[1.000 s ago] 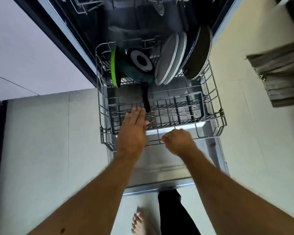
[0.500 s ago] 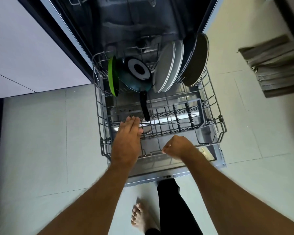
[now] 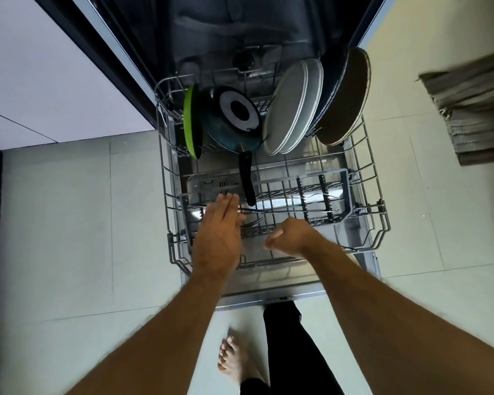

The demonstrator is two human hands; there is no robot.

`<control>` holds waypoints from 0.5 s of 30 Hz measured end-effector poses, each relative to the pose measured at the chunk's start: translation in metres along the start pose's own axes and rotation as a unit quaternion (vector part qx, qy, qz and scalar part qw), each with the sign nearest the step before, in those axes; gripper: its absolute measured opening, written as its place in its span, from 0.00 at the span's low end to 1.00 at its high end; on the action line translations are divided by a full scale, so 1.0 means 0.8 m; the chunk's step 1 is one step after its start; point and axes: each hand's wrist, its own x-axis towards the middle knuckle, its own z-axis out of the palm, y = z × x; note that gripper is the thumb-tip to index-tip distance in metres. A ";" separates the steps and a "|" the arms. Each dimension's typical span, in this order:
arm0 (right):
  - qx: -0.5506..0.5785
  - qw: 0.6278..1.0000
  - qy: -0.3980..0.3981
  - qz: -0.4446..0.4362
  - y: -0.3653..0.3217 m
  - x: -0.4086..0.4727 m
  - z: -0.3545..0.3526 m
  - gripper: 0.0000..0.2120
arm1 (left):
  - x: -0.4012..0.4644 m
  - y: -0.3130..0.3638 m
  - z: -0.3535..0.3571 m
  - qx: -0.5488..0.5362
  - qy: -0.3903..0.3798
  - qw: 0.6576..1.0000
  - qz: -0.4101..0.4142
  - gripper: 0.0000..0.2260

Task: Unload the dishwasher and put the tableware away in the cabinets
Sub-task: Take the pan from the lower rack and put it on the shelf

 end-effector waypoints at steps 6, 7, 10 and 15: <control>0.011 0.996 0.077 -0.052 -0.034 0.046 -0.032 0.11 | 0.063 -0.004 -0.004 -0.005 -0.048 0.997 -0.060 0.22; 0.002 0.995 0.088 -0.054 -0.042 0.058 -0.039 0.11 | 0.074 -0.005 -0.004 -0.004 -0.037 0.997 -0.061 0.22; 0.025 0.989 0.133 -0.062 -0.068 0.086 -0.057 0.08 | 0.106 -0.013 0.000 -0.026 0.004 0.998 -0.054 0.20; 0.059 0.986 0.152 -0.039 -0.097 0.128 -0.074 0.12 | 0.151 -0.020 0.005 -0.044 0.048 0.996 -0.055 0.19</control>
